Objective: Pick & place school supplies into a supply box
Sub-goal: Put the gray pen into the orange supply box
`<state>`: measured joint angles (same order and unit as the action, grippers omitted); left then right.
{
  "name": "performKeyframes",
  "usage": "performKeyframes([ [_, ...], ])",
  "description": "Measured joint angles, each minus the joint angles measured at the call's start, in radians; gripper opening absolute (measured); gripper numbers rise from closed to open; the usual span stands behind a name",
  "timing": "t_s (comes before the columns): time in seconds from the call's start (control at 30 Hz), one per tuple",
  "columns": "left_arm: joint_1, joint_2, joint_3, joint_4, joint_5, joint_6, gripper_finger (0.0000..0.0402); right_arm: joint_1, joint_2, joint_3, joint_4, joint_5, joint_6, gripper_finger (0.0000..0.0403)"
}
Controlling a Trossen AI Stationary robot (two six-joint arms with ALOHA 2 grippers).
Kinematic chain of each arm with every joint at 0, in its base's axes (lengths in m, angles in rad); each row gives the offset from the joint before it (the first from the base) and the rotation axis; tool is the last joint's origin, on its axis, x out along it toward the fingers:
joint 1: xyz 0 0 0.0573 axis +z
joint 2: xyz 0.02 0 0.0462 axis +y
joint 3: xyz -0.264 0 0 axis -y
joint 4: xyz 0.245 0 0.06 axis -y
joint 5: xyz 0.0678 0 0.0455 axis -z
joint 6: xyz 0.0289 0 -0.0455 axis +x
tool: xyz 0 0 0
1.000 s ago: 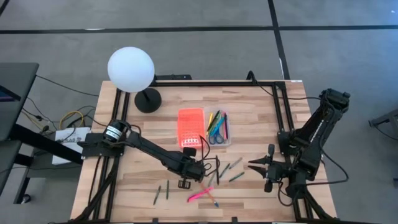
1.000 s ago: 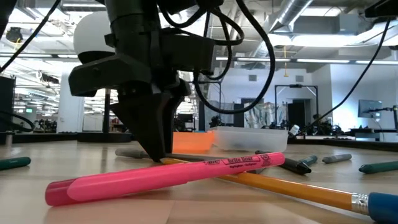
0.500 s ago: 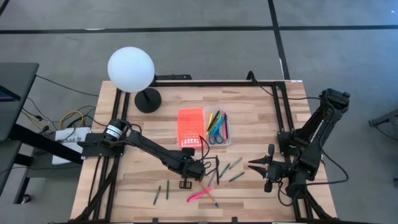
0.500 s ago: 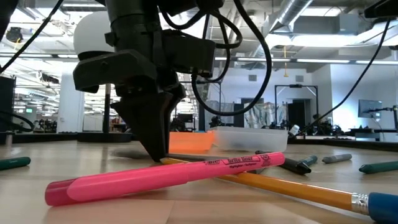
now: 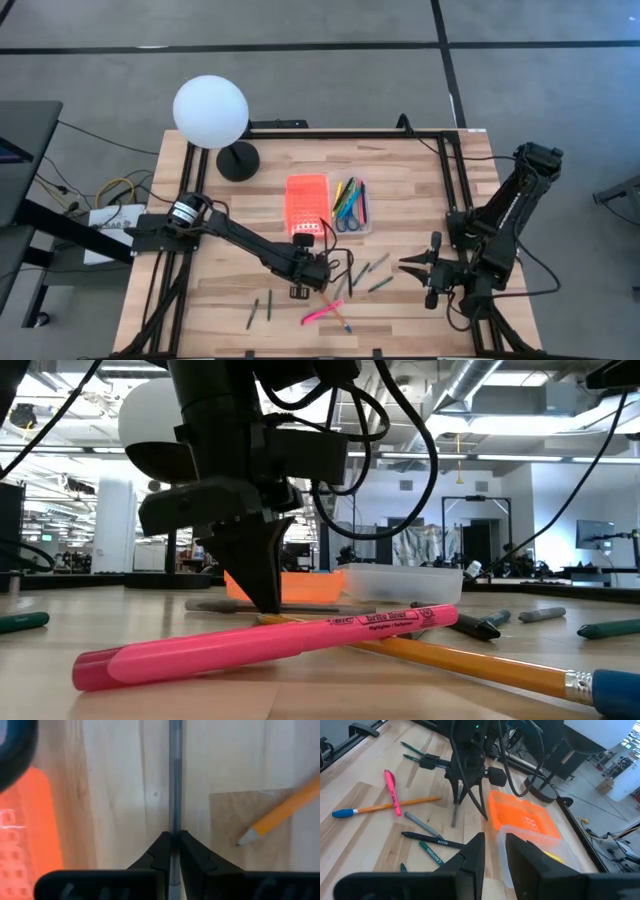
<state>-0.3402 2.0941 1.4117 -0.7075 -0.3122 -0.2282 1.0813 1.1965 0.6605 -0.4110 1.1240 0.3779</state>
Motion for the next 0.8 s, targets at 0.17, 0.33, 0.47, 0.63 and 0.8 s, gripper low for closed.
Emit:
performKeyframes([
  [0.17,-0.019,0.007,0.032,-0.013,-0.084,0.044,0.0008,-0.001,0.000,0.000,0.000,0.000,0.000,0.0071],
  [0.33,-0.025,0.010,0.071,-0.023,-0.188,0.067,0.0006,-0.001,0.000,0.000,0.000,0.000,0.000,0.0071],
  [0.47,-0.027,0.009,0.094,-0.030,-0.229,0.065,0.0005,-0.003,0.000,0.000,0.000,0.000,0.000,0.0071],
  [0.63,-0.014,0.007,0.135,-0.022,-0.279,0.031,0.0008,-0.003,0.000,0.000,0.000,-0.001,0.000,0.0071],
  [0.8,0.028,0.005,0.189,-0.015,-0.275,-0.044,0.0008,-0.003,0.000,0.000,0.000,-0.001,0.000,0.0071],
])
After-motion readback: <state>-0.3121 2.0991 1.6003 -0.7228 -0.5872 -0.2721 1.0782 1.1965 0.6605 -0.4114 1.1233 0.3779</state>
